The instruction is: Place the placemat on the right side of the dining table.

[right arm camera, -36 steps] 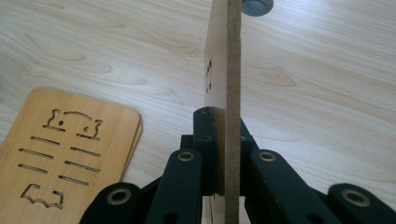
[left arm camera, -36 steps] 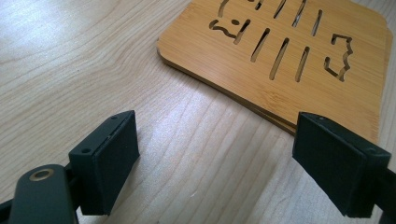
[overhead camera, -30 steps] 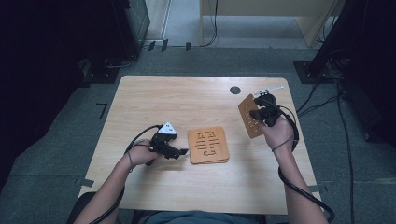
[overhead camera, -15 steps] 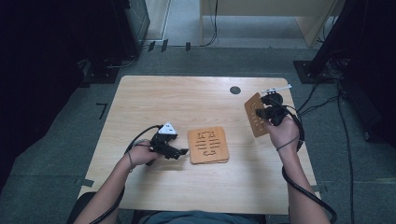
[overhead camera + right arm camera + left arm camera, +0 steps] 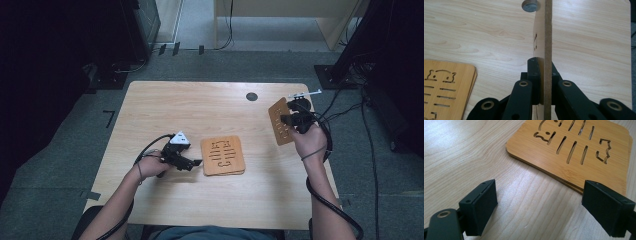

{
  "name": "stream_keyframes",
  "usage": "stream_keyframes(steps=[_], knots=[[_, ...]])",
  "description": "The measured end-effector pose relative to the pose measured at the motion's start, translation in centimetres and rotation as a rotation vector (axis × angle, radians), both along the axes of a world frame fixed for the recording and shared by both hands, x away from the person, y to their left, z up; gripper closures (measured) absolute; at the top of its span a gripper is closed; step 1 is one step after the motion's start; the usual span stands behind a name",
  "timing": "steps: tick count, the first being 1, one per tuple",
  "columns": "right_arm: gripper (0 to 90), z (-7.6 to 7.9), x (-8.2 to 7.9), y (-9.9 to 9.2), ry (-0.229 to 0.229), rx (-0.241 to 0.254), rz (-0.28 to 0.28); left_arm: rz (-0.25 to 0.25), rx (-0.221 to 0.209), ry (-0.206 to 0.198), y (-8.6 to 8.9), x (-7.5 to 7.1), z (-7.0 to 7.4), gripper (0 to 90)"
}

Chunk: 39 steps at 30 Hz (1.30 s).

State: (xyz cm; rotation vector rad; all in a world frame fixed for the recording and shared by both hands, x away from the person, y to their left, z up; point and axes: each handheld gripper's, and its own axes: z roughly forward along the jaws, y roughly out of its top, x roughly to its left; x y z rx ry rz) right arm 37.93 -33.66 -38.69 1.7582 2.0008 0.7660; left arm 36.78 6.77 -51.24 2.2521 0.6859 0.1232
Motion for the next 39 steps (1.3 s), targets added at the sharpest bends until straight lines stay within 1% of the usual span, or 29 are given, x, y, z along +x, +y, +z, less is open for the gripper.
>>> stream_keyframes(steps=[3,7,17,23,28,31,34,37,39], knots=[[87.4,0.0,0.0,-0.2,-0.001,0.001,-0.007,-0.001,-0.002,-0.001,0.0,0.0,0.0,12.1],[87.4,-0.2,0.1,-0.4,0.0,-0.01,-0.012,-0.002,0.0,-0.003,0.0,0.0,0.0,12.1],[87.3,-0.2,0.0,-1.8,-0.013,-0.002,-0.06,-0.002,-0.004,-0.009,-0.1,0.0,-0.1,12.0],[87.3,-0.6,0.2,-2.2,-0.023,-0.007,-0.076,-0.004,-0.003,-0.011,-0.1,-0.1,-0.1,12.0],[87.3,-0.8,0.6,-2.4,-0.005,-0.001,-0.095,-0.005,-0.004,-0.012,-0.1,0.0,-0.1,12.1],[87.3,-1.0,0.9,-2.5,0.001,0.014,-0.108,-0.004,-0.002,-0.013,-0.1,-0.1,-0.1,12.0],[87.3,-1.0,1.4,-2.6,0.009,0.011,-0.118,-0.003,-0.005,-0.01,-0.1,0.0,-0.1,12.0],[87.3,-0.9,2.0,-2.8,0.03,0.002,-0.133,-0.003,-0.008,-0.01,-0.1,0.0,-0.1,12.0],[87.4,-0.8,2.4,-3.0,0.045,0.01,-0.146,-0.002,-0.01,-0.011,-0.1,0.0,-0.1,12.0]])
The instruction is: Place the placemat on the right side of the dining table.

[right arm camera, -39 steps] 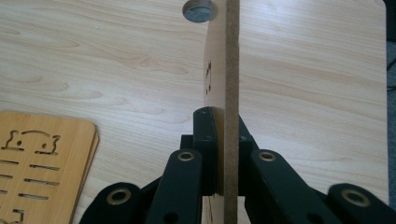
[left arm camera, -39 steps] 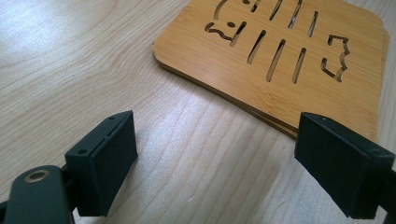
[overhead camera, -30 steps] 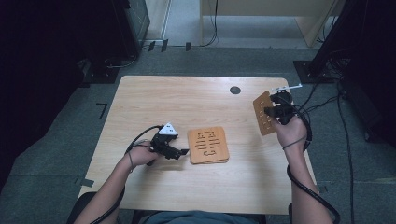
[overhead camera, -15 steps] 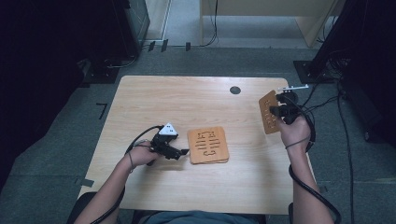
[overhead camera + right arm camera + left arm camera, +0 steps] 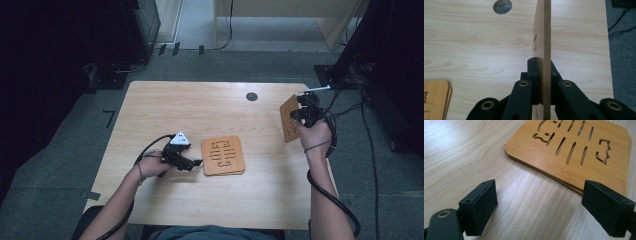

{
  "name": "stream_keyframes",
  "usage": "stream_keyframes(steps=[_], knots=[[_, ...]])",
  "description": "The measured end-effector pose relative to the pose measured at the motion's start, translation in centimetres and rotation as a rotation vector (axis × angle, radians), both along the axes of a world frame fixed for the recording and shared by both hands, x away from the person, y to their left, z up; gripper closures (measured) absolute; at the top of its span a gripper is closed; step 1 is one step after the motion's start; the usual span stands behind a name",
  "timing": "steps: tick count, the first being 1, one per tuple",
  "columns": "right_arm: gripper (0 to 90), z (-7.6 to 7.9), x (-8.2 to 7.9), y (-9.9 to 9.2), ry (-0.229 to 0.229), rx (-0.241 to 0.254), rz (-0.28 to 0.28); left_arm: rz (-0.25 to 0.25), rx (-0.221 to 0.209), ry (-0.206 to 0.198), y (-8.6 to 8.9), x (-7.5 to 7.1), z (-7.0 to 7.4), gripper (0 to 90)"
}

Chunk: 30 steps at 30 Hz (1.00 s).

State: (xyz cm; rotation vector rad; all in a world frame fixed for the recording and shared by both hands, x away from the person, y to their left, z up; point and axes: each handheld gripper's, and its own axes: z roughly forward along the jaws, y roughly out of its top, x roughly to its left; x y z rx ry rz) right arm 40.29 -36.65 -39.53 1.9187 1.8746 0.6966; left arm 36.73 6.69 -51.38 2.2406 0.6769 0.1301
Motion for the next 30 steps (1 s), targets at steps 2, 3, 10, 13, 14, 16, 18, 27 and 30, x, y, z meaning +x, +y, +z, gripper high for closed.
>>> stream_keyframes(steps=[2,3,10,13,14,16,18,27,30], knots=[[87.4,-0.1,0.3,-0.2,0.005,0.008,-0.013,-0.001,-0.002,-0.001,0.0,0.0,0.0,12.0],[87.4,-0.2,0.5,-0.2,0.007,0.01,-0.015,-0.002,-0.002,-0.001,0.0,0.0,0.0,12.0],[87.4,-0.4,1.3,-0.6,0.054,0.052,-0.038,-0.004,-0.004,0.0,0.0,0.0,0.0,12.0],[87.4,-0.3,1.5,-0.9,0.073,0.07,-0.04,-0.006,-0.002,-0.004,0.0,0.0,0.0,12.0],[87.4,-0.3,1.6,-1.0,0.074,0.074,-0.045,-0.009,0.0,-0.005,0.0,0.0,0.0,12.0],[87.4,-0.4,1.8,-1.1,0.087,0.08,-0.046,-0.012,0.001,-0.006,-0.1,0.0,-0.1,10.9],[87.3,-0.4,2.1,-1.4,0.099,0.081,-0.047,-0.013,0.003,-0.009,-0.1,0.0,-0.1,10.9],[85.9,-0.8,2.9,-2.1,0.121,0.096,-0.055,-0.012,-0.004,-0.011,0.0,0.0,-0.1,10.9],[85.2,-1.0,2.9,-2.1,0.127,0.09,-0.052,-0.011,-0.004,-0.012,0.0,-0.1,-0.1,10.9]])
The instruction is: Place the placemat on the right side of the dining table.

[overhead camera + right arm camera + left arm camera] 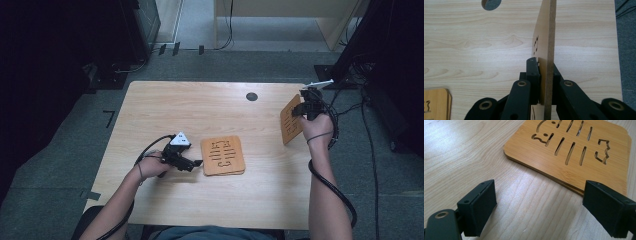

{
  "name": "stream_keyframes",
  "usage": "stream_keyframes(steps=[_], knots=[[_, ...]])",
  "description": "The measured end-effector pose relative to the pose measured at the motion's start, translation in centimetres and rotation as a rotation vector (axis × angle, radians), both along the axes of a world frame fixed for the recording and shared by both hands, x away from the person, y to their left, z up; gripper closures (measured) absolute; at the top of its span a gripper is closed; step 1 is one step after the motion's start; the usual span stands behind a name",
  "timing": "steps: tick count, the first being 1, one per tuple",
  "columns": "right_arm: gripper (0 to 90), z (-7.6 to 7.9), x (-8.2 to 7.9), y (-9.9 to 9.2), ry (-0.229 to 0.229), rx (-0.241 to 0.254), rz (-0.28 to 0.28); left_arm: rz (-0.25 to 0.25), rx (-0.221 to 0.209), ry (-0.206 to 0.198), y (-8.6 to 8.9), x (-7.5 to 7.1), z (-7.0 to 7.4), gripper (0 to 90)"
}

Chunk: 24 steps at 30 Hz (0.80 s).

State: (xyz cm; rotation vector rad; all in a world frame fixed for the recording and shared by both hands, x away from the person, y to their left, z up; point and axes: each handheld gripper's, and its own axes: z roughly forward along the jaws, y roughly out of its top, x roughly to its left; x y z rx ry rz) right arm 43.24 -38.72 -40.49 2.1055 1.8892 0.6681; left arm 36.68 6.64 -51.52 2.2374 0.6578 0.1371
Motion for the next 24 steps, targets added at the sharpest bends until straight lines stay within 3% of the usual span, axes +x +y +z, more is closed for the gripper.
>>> stream_keyframes(steps=[9,20,24], knots=[[82.1,-0.4,-0.2,-0.1,-0.006,-0.015,0.009,-0.001,0.001,-0.004,0.0,0.0,0.0,10.8],[78.0,0.7,-1.1,-1.1,-0.029,-0.044,0.007,-0.002,-0.002,-0.001,0.1,0.0,0.0,10.8],[77.6,0.5,-1.2,-1.6,-0.017,-0.032,-0.006,-0.002,-0.002,-0.001,0.0,0.0,0.0,10.8]])
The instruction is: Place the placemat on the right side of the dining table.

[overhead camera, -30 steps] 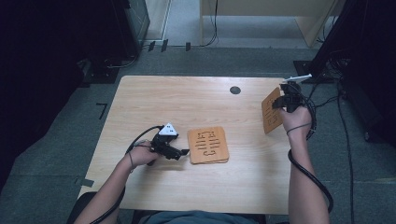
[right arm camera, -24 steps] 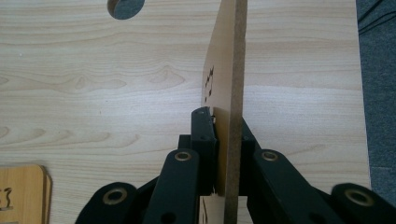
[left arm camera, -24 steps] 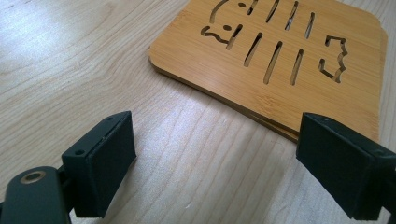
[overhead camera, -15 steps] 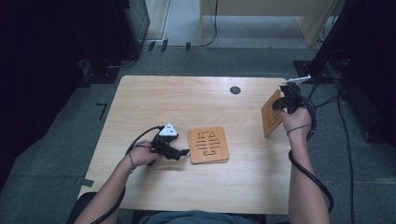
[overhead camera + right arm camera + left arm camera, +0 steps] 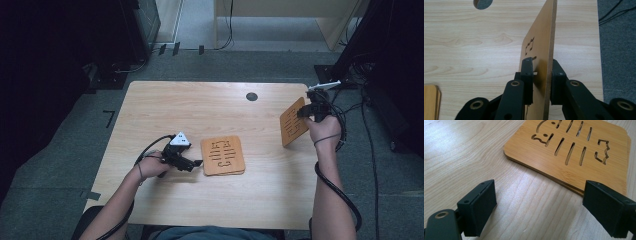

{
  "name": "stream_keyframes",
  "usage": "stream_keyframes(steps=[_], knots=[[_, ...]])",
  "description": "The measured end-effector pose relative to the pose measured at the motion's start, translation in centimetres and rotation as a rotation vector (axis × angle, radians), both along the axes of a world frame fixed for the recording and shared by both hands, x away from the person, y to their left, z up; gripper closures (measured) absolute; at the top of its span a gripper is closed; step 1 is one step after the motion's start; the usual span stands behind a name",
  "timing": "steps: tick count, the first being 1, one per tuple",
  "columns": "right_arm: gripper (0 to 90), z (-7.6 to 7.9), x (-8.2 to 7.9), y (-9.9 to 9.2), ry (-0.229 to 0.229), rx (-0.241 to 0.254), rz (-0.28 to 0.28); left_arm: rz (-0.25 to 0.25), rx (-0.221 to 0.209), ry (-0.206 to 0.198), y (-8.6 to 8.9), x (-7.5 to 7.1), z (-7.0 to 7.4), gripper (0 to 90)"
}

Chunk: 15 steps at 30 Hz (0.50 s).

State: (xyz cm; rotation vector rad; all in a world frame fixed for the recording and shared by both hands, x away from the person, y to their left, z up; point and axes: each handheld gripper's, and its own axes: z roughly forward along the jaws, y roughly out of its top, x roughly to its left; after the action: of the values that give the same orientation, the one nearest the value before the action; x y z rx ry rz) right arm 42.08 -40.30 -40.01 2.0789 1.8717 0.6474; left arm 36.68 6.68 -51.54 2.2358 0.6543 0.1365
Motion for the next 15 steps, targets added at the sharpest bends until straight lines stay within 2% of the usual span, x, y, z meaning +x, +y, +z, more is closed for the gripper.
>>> stream_keyframes(steps=[6,15], knots=[[73.7,-0.4,-0.2,-0.8,0.005,-0.003,-0.01,0.002,-0.002,-0.002,0.0,0.0,0.0,10.9],[69.3,-1.4,-0.1,-1.5,0.019,0.032,-0.024,0.003,-0.003,-0.001,0.0,0.0,0.0,10.8]])
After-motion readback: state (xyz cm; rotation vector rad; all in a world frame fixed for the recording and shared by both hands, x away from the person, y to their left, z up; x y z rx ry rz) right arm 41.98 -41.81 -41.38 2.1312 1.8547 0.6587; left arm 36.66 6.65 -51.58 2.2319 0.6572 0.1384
